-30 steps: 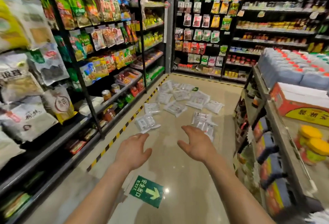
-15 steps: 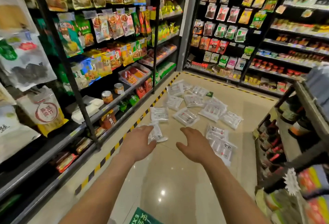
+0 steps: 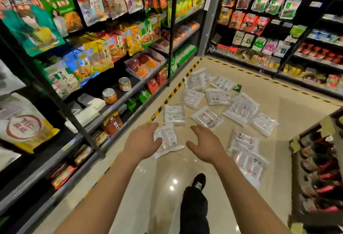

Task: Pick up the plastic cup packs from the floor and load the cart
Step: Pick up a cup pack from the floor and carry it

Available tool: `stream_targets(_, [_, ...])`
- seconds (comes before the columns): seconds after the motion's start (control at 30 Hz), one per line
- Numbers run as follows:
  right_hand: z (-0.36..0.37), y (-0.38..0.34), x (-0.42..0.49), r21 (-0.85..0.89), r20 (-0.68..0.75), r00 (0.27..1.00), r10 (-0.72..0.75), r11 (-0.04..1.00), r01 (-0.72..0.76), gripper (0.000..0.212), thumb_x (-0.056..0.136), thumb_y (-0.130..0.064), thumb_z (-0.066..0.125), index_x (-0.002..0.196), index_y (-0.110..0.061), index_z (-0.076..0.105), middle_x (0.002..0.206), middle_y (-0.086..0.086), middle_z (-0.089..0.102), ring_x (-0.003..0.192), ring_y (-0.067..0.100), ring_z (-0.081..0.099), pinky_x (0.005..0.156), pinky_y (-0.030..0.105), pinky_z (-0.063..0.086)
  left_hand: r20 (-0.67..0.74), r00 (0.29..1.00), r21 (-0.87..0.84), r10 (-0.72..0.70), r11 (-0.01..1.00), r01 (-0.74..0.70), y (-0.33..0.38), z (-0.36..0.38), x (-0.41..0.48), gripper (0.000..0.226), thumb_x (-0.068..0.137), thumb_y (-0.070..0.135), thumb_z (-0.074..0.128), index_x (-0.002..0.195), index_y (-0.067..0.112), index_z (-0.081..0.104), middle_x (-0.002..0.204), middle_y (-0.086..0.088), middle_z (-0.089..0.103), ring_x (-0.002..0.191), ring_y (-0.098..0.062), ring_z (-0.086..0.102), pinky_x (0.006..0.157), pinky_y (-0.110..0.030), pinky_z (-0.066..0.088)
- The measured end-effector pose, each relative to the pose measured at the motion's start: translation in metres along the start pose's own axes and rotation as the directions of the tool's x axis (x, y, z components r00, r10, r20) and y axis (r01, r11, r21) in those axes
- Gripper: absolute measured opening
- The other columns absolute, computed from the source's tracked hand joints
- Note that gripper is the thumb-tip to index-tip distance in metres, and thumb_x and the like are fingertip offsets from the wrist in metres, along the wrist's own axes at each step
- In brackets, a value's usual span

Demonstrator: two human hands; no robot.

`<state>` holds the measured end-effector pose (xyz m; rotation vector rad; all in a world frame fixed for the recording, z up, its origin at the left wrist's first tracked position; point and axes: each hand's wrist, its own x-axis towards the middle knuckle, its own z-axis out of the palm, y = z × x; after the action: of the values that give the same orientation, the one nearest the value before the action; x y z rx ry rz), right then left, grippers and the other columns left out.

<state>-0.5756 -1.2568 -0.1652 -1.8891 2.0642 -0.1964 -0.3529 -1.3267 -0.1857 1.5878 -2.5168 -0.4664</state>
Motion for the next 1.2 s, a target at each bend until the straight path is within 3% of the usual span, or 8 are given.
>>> stream_targets(0.23, [0.029, 0.075, 0.215, -0.115, 0.107, 0.988, -0.111, 0.986, 0.123, 0.06, 0.089, -0.045, 0.051, 0.142, -0.02, 0.038, 0.138, 0.004, 0.048, 0.128, 0.027, 0.042, 0.099, 0.04, 0.039, 0.06, 0.985, -0.005, -0.164, 0.986, 0.164, -0.028, 0.057, 0.181, 0.059, 0.09, 0.044, 0.052, 0.144, 0.024, 0.039, 0.141, -0.001, 0.049, 0.125, -0.024, 0.048, 0.095, -0.036, 0.043])
stream_targets(0.43, [0.053, 0.125, 0.369, -0.078, 0.146, 0.981, -0.131, 0.987, 0.143, 0.062, 0.093, -0.043, 0.048, 0.148, -0.016, 0.034, 0.148, 0.007, 0.042, 0.136, 0.028, 0.035, 0.106, 0.04, 0.033, 0.099, 0.95, -0.045, -0.297, 0.952, 0.302, -0.056, 0.11, 0.308, 0.064, 0.08, 0.046, 0.042, 0.137, 0.018, 0.049, 0.132, -0.005, 0.056, 0.118, -0.028, 0.053, 0.093, -0.037, 0.046])
stream_targets(0.57, [0.105, 0.149, 0.442, -0.029, 0.196, 0.974, -0.117, 0.992, 0.124, 0.065, 0.094, -0.043, 0.049, 0.149, -0.015, 0.031, 0.149, 0.009, 0.04, 0.136, 0.028, 0.035, 0.106, 0.04, 0.034, 0.038, 0.927, -0.035, -0.373, 0.927, 0.374, -0.089, 0.167, 0.361, 0.06, 0.085, 0.044, 0.049, 0.136, 0.012, 0.052, 0.132, -0.01, 0.058, 0.118, -0.032, 0.055, 0.096, -0.039, 0.045])
stream_targets(0.67, [0.166, 0.169, 0.481, 0.014, 0.217, 0.973, -0.079, 0.997, 0.077, 0.067, 0.094, -0.046, 0.048, 0.15, -0.013, 0.031, 0.15, 0.011, 0.039, 0.138, 0.029, 0.034, 0.107, 0.041, 0.033, 0.093, 0.895, -0.053, -0.436, 0.896, 0.441, -0.123, 0.221, 0.392, 0.062, 0.089, 0.039, 0.057, 0.143, 0.012, 0.043, 0.139, -0.013, 0.052, 0.124, -0.034, 0.051, 0.101, -0.043, 0.041])
stream_targets(0.8, [0.27, 0.2, 0.517, 0.047, 0.268, 0.963, 0.016, 0.998, -0.029, 0.076, 0.089, -0.055, 0.037, 0.153, -0.016, 0.023, 0.155, 0.011, 0.031, 0.142, 0.029, 0.028, 0.112, 0.044, 0.03, 0.042, 0.905, -0.051, -0.423, 0.904, 0.425, -0.181, 0.32, 0.418, 0.062, 0.086, 0.037, 0.058, 0.14, 0.009, 0.046, 0.131, -0.018, 0.058, 0.116, -0.038, 0.057, 0.095, -0.046, 0.047])
stream_targets(0.93, [0.384, 0.238, 0.537, 0.05, 0.34, 0.939, 0.057, 0.996, -0.079, 0.074, 0.096, -0.046, 0.047, 0.155, -0.018, 0.012, 0.159, 0.008, 0.022, 0.146, 0.023, 0.02, 0.116, 0.039, 0.023, 0.157, 0.849, -0.041, -0.505, 0.855, 0.517, -0.238, 0.436, 0.433, 0.066, 0.093, 0.042, 0.052, 0.149, 0.012, 0.032, 0.147, -0.017, 0.043, 0.134, -0.033, 0.042, 0.109, -0.047, 0.033])
stream_targets(1.03, [0.47, 0.268, 0.554, 0.048, 0.378, 0.922, 0.08, 0.993, -0.106, 0.076, 0.096, -0.047, 0.047, 0.155, -0.019, 0.008, 0.161, 0.005, 0.018, 0.147, 0.021, 0.016, 0.115, 0.036, 0.02, 0.172, 0.84, -0.082, -0.515, 0.842, 0.534, -0.272, 0.522, 0.438, 0.068, 0.092, 0.049, 0.04, 0.146, 0.007, 0.038, 0.137, -0.022, 0.052, 0.121, -0.039, 0.054, 0.095, -0.049, 0.046])
stream_targets(1.2, [0.606, 0.31, 0.603, 0.102, 0.416, 0.901, 0.126, 0.978, -0.183, 0.082, 0.094, -0.053, 0.046, 0.155, -0.028, -0.003, 0.162, 0.005, 0.013, 0.148, 0.023, 0.013, 0.115, 0.043, 0.025, 0.275, 0.751, -0.136, -0.6, 0.749, 0.648, -0.324, 0.649, 0.448, 0.066, 0.096, 0.044, 0.044, 0.153, 0.02, 0.019, 0.145, -0.015, 0.044, 0.127, -0.033, 0.047, 0.099, -0.045, 0.041])
